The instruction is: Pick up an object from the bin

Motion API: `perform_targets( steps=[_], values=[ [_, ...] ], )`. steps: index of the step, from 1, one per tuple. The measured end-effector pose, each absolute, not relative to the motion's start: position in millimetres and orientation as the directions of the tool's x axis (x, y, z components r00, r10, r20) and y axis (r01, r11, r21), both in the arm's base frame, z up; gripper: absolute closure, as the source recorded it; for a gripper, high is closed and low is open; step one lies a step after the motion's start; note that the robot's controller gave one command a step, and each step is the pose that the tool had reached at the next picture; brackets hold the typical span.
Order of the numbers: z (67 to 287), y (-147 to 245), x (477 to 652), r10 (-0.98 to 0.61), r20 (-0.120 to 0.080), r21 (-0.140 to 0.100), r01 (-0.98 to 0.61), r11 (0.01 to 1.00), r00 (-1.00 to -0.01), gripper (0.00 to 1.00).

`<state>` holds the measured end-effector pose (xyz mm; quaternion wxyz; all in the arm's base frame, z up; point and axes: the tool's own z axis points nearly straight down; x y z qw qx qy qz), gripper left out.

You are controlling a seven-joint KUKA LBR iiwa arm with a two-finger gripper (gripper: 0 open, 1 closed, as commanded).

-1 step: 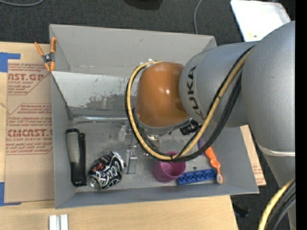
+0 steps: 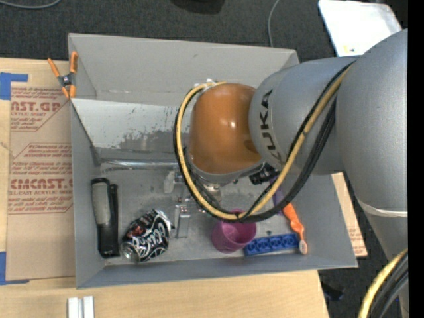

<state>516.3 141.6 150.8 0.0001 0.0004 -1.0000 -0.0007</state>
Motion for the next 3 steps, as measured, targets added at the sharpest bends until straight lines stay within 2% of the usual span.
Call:
perform_targets(
  steps=[1,2,3],
  values=[
    [113.2,152.5,508.0,0.063,0.002,0.002,0.063,0.998,-0.998,0.00],
    [97.9,158.5,509.6,0.015,-0.003,0.001,0.015,1.000,-1.000,0.00],
    [78.7,172.9,495.3,-0.089,0.000,0.002,-0.089,0.996,-0.996,0.00]
  ],
)
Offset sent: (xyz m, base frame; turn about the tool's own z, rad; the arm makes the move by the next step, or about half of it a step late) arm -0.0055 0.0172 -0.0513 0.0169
